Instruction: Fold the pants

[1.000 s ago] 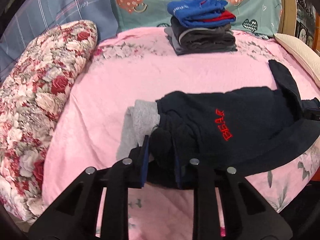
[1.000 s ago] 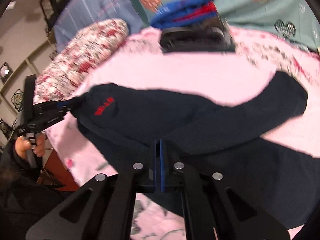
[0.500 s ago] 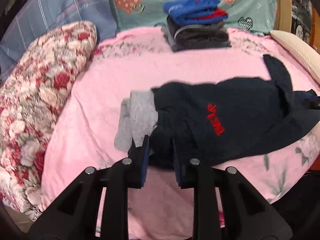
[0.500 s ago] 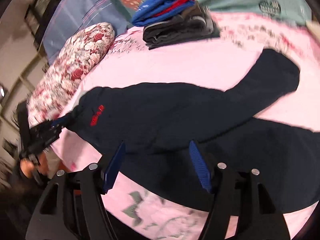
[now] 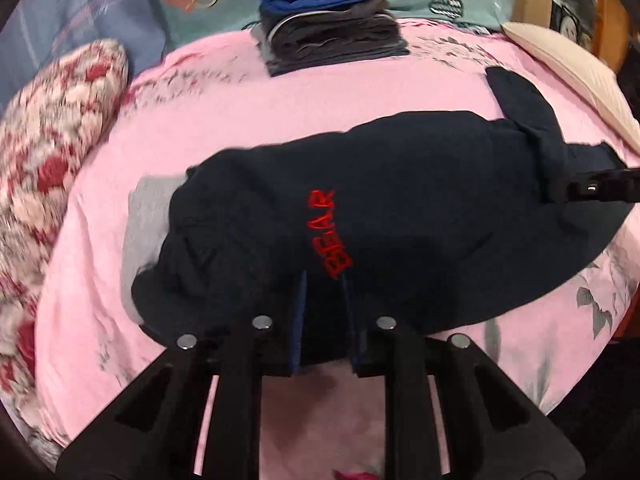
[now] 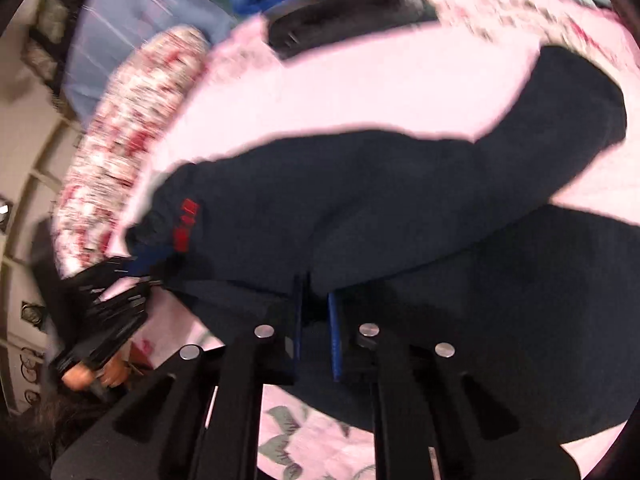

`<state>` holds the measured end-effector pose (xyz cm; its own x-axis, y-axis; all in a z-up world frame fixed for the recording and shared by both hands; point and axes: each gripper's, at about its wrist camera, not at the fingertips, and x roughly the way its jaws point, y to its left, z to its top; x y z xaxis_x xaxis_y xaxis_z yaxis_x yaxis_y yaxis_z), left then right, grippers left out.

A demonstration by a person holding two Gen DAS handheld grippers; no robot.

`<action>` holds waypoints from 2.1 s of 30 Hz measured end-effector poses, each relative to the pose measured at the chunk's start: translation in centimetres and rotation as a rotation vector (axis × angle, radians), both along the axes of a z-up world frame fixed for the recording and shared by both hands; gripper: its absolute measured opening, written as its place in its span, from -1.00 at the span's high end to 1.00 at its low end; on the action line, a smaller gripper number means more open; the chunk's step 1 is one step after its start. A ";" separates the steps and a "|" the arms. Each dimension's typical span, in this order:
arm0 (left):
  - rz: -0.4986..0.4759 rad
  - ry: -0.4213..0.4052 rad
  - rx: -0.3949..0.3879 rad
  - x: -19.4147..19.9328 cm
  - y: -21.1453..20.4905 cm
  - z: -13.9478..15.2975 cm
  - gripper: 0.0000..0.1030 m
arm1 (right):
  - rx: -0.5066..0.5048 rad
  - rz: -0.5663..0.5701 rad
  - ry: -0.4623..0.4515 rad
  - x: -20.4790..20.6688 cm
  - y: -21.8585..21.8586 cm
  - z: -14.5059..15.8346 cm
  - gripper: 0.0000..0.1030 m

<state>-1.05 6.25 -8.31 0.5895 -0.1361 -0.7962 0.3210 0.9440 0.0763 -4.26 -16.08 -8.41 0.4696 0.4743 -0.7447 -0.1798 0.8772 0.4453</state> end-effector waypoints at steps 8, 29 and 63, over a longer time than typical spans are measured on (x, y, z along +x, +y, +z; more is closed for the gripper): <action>0.058 -0.006 0.035 -0.4 3.2 1.6 0.67 | -0.036 0.076 -0.106 -4.2 0.9 3.1 0.80; -0.342 -0.051 -0.034 -4.9 -12.0 4.2 0.47 | -0.348 -0.304 -0.015 10.5 -13.7 6.6 -0.11; -0.592 0.099 -0.094 -4.5 -19.7 0.6 0.69 | 0.006 -0.673 -0.134 -12.3 -29.2 0.2 0.92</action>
<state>-5.51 -13.46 -7.76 0.3154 -0.4911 -0.8120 0.7952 0.6037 -0.0562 -16.61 -45.24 -8.23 0.7512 0.0504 -0.6581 0.3503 0.8147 0.4621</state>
